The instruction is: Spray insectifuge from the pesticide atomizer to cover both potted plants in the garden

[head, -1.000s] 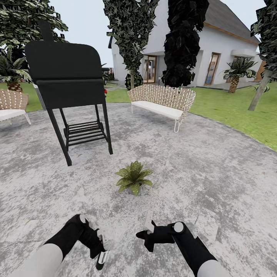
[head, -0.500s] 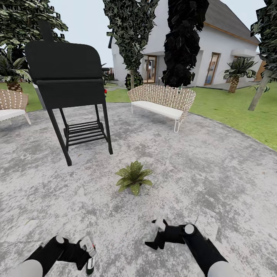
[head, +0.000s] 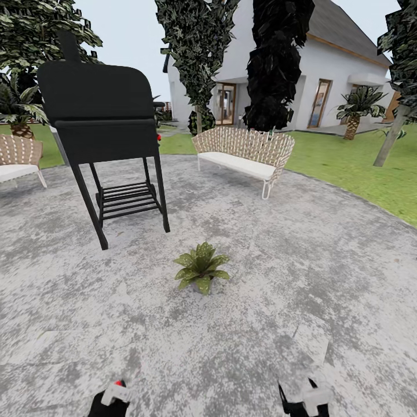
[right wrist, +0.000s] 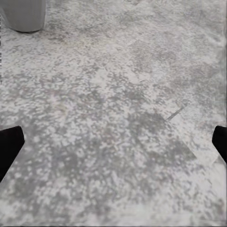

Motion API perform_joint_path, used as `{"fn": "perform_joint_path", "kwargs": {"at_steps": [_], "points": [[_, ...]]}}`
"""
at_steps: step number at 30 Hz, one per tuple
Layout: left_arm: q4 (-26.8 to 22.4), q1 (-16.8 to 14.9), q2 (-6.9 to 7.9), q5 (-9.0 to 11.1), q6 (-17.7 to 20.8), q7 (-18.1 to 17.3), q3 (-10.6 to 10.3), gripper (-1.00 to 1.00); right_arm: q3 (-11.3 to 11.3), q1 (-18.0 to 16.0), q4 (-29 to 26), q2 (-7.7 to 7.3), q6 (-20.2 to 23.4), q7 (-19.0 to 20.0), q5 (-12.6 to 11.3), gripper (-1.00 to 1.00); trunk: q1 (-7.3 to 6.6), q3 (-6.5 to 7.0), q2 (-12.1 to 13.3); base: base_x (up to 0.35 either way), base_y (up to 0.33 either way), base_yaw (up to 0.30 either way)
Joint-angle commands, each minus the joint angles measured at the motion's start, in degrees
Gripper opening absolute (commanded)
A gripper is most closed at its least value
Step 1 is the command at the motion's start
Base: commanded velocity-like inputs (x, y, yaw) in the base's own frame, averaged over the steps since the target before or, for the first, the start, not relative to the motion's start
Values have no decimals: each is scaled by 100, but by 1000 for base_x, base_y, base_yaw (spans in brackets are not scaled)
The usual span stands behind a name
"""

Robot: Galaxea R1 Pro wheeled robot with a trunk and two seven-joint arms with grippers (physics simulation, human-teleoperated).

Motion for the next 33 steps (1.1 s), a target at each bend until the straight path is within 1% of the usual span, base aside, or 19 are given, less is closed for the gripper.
{"fn": "perform_joint_path", "kwargs": {"at_steps": [1,2,3,5,9,23,33], "points": [[13,38,-5,118,-134,55,46,-100,-30,73,141,3,-297,-100,52,100,-1,-4,-2,0,0,0],[18,62,-6,210,-195,96,45,-100,-32,162,227,7,-532,-133,50,100,-1,-4,-2,0,0,0],[19,95,-4,258,-228,120,48,-100,-32,266,272,19,-736,-150,46,100,-1,-4,-2,0,0,0],[15,202,-3,289,-251,155,47,-100,-33,419,307,43,-950,-158,43,100,-1,-4,-2,0,0,0],[18,248,-5,307,-253,178,48,-100,-25,475,305,62,-979,-141,71,100,-1,-4,-2,0,0,0],[22,253,-11,304,-253,171,45,-100,-16,487,372,60,-972,-132,84,100,-1,-4,-2,0,0,0],[16,255,-54,308,-253,171,43,-100,-16,487,372,60,-971,-132,84,100,-1,-4,-2,0,0,0]]}}
